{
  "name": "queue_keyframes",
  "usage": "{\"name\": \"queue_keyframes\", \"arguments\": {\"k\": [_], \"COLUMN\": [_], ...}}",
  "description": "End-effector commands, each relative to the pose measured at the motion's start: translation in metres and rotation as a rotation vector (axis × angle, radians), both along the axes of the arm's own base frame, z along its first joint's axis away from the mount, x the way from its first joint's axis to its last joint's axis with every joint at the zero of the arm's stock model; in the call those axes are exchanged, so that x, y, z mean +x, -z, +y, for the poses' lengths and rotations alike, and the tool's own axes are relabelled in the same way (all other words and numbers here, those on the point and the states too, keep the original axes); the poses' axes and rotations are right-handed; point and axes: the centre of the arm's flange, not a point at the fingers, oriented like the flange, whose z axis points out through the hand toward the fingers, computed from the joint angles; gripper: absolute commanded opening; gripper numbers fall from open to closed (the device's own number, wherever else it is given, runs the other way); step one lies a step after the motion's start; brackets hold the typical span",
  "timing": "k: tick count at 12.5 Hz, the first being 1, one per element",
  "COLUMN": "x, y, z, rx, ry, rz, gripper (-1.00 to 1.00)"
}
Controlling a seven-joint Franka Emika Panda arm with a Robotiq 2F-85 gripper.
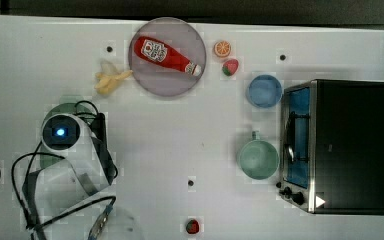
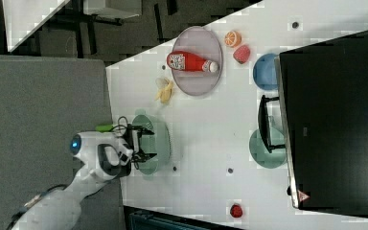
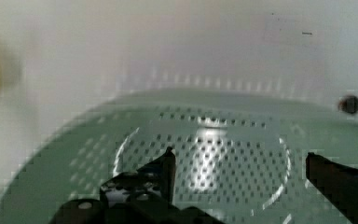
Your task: Drag strainer left to right.
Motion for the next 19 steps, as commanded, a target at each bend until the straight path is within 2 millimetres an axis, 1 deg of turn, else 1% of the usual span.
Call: {"name": "queue_keyframes", "arguments": {"k": [1,3,4,7,10,14,16,19], "x": [-0.003,-0.002,-0.001,0.007,0.015,0.015,0.012,0.011], "y": [0.017,0.022,0.025,0.032,0.03,0.027,0.027,0.027], "z": [-0.008,-0.009,-0.015,-0.042,-0.069,-0.113,-0.136,-0.178], "rx": [-0.044,-0.039,-0.046,-0.075,-0.095,-0.122,-0.134,-0.157], "ry": [0.03,0.039,0.054,0.094,0.128,0.141,0.115,0.099], "rz": [-0.01,-0.029,-0.028,-0.024,-0.031,-0.031,-0.031,-0.032], "gripper": [1.0,1.0,1.0,1.0,1.0,1.0,1.0,1.0]}}
